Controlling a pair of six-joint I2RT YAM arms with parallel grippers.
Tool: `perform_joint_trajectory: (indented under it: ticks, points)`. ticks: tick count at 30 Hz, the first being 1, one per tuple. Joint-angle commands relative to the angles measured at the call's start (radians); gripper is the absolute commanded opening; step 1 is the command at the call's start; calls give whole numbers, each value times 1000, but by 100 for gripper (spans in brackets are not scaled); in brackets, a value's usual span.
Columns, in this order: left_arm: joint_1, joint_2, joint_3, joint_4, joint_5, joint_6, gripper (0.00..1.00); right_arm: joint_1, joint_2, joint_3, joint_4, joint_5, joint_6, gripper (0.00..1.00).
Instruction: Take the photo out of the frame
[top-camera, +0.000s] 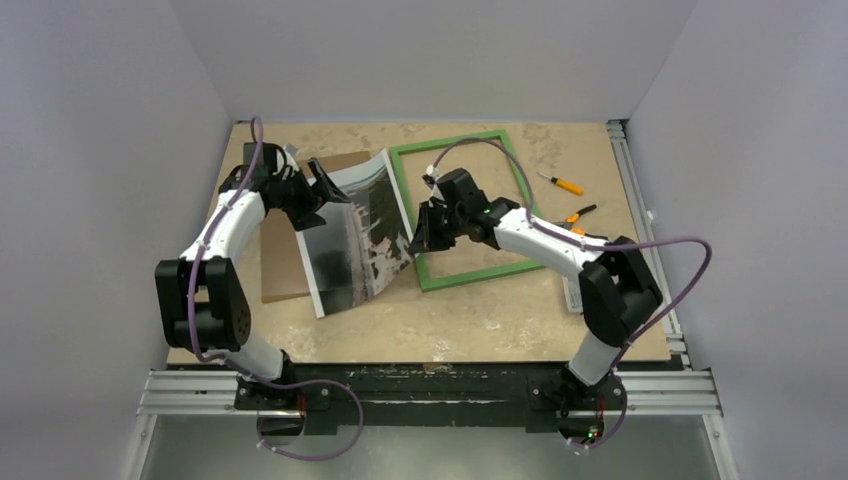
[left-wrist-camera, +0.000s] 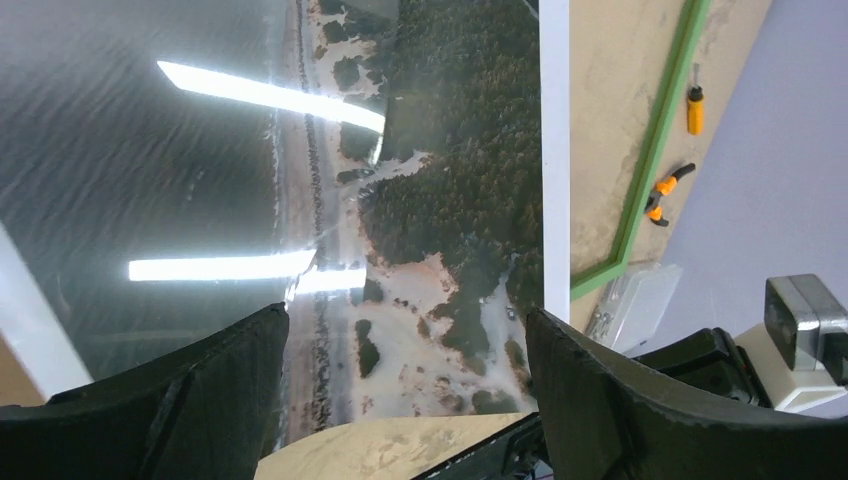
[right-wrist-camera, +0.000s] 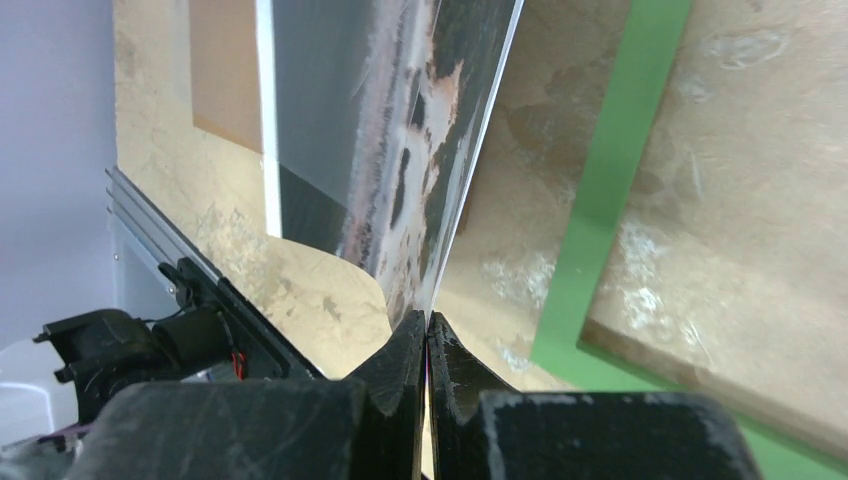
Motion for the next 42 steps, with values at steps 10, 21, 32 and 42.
perform_joint_trajectory:
  ticks: [10, 21, 32, 42]
  points:
    - [-34, -300, -7, -128, 14, 74, 85, -68, -342, 25, -263, 61, -180, 0]
    - [-135, -366, 13, -129, 10, 34, 85, -68, -457, 334, -359, -150, -144, 0]
    - [-141, -547, 160, -202, -142, 17, 85, -66, -289, 550, 6, -333, 122, 0]
    - [-140, -734, 220, -207, -366, 37, 84, -41, 87, 1000, 259, -379, 373, 0]
